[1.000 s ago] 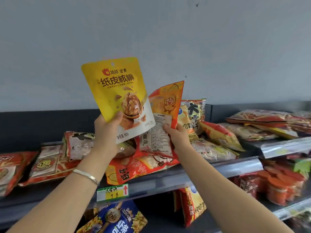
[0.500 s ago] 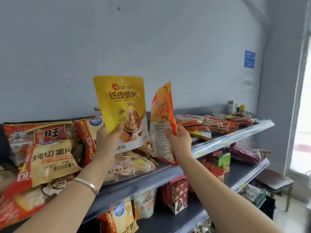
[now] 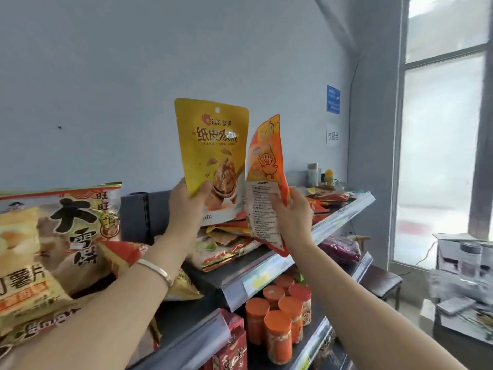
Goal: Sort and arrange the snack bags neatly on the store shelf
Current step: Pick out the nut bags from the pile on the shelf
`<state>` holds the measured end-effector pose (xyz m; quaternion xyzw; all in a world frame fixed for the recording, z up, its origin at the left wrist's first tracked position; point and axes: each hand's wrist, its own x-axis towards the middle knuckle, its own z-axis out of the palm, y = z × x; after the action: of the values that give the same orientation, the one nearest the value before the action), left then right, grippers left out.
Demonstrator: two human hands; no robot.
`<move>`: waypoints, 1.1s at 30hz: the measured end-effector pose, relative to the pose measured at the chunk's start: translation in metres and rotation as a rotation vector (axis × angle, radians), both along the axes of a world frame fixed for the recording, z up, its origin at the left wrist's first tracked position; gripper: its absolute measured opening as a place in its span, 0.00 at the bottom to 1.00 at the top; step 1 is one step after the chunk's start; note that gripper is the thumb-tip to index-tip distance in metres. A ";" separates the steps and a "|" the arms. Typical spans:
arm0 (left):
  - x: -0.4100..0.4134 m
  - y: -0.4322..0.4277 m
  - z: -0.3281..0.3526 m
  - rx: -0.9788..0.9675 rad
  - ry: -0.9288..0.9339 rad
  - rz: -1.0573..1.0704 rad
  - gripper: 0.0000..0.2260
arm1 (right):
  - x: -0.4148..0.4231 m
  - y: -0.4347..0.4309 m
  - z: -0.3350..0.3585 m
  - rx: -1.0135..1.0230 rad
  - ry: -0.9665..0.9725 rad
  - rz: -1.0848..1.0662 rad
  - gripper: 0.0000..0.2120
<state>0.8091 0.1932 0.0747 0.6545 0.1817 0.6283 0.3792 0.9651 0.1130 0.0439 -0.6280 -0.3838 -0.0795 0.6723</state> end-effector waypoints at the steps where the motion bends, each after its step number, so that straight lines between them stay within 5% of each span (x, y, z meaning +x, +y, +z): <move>1: 0.012 0.012 0.004 0.004 0.005 -0.015 0.05 | 0.011 0.008 0.004 0.006 -0.002 -0.014 0.04; 12: 0.111 0.106 0.029 -0.099 -0.033 -0.117 0.04 | 0.121 0.047 0.057 0.158 0.530 0.358 0.05; 22: 0.182 0.147 0.035 -0.058 0.108 0.058 0.05 | 0.215 0.113 0.038 0.046 0.041 -0.074 0.05; 26: 0.215 0.159 0.046 -0.028 0.176 0.179 0.03 | 0.254 0.132 0.042 0.023 -0.118 -0.055 0.14; 33: 0.261 0.176 0.055 0.008 0.345 0.390 0.04 | 0.306 0.185 0.043 -0.206 -0.484 -0.060 0.16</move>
<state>1.0700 0.3692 0.1301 0.7062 0.3639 0.5693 0.2115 1.2711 0.2980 0.0868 -0.6669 -0.5208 -0.2079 0.4907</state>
